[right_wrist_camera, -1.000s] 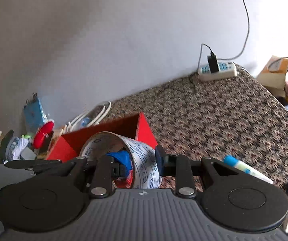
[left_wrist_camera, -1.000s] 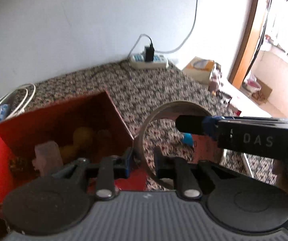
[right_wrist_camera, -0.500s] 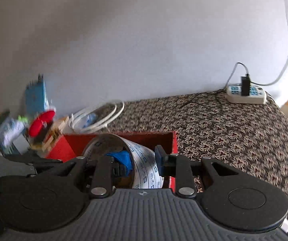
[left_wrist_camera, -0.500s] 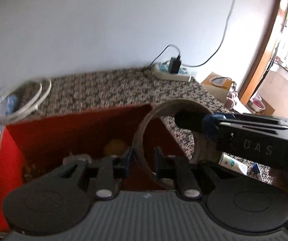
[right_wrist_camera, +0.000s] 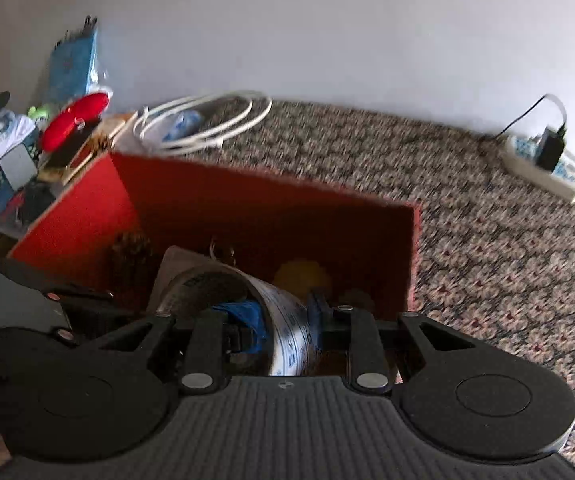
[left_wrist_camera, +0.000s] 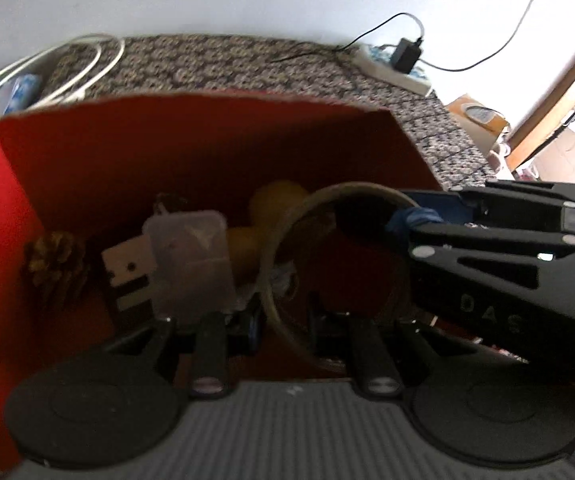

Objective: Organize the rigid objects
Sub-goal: 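Carry the tape roll in the right gripper over the red box, then lower the tape roll into the box and open the right gripper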

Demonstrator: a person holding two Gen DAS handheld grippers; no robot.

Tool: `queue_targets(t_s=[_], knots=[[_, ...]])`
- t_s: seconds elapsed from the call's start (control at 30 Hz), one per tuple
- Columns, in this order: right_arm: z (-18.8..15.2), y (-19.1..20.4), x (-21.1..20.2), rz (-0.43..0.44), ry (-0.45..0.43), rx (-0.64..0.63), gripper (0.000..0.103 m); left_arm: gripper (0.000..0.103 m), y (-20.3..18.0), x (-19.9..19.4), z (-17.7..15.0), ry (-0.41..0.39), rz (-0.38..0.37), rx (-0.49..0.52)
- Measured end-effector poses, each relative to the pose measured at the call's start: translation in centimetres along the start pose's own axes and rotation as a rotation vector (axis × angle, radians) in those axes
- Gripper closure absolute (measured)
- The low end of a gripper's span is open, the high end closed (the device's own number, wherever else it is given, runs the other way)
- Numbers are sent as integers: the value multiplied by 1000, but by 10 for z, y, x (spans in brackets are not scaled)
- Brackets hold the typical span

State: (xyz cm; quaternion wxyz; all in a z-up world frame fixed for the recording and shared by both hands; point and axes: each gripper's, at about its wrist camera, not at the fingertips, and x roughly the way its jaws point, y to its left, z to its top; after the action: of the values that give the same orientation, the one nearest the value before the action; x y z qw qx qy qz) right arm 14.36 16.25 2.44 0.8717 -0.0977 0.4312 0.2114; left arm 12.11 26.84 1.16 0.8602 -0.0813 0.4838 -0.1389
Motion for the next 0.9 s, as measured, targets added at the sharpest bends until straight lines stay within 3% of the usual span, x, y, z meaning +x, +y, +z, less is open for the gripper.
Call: queue_targets(t_s=[0.4,0.7,0.9], knots=[[0,-4,36,104,106,105,97,91,19,1,0,31,84,-37],[-1,-4,38,122,104,127,95,90,13,4,0,39,169,4],[-1,-6,34,136,91,142,91,83,15,3,0,40,169,8]])
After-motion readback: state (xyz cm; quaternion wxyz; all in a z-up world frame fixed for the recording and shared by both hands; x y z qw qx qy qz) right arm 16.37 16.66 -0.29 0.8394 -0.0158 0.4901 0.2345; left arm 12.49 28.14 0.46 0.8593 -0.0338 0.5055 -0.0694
